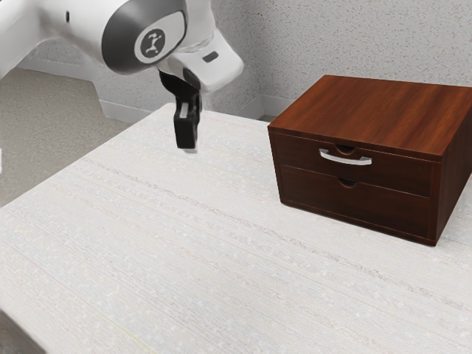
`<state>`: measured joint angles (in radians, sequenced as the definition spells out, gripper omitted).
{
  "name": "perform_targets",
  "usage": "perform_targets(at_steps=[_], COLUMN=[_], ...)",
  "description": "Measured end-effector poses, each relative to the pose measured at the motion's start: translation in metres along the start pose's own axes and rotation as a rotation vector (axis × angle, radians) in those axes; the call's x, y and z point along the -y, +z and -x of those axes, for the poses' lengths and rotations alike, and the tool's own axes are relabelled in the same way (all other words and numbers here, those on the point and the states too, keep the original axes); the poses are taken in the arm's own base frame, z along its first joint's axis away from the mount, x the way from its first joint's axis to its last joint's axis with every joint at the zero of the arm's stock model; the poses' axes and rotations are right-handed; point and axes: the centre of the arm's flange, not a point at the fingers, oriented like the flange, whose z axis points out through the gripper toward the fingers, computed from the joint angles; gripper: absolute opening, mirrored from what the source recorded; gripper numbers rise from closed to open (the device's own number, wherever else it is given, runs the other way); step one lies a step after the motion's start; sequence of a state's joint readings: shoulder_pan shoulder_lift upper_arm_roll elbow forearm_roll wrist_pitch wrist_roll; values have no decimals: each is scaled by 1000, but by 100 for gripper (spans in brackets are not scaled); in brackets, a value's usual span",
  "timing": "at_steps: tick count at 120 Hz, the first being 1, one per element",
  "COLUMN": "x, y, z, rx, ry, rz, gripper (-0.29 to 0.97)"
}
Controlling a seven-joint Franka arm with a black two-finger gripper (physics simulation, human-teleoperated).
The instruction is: Pull the drawer handle with one arm to open the drawer
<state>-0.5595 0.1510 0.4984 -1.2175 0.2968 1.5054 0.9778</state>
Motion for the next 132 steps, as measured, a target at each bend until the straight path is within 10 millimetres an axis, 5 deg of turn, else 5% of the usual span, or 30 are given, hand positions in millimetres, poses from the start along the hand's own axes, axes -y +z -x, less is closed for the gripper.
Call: perform_targets(at_steps=[28,47,57,100,132], x=[43,32,29,72,66], y=[35,30,24,54,56], z=[48,0,-7,54,7], rx=[-62,-136,-158,-179,-208], ry=[124,313,376,420,539], rz=[12,-24,-45,-65,-96], gripper=[68,68,68,68,68])
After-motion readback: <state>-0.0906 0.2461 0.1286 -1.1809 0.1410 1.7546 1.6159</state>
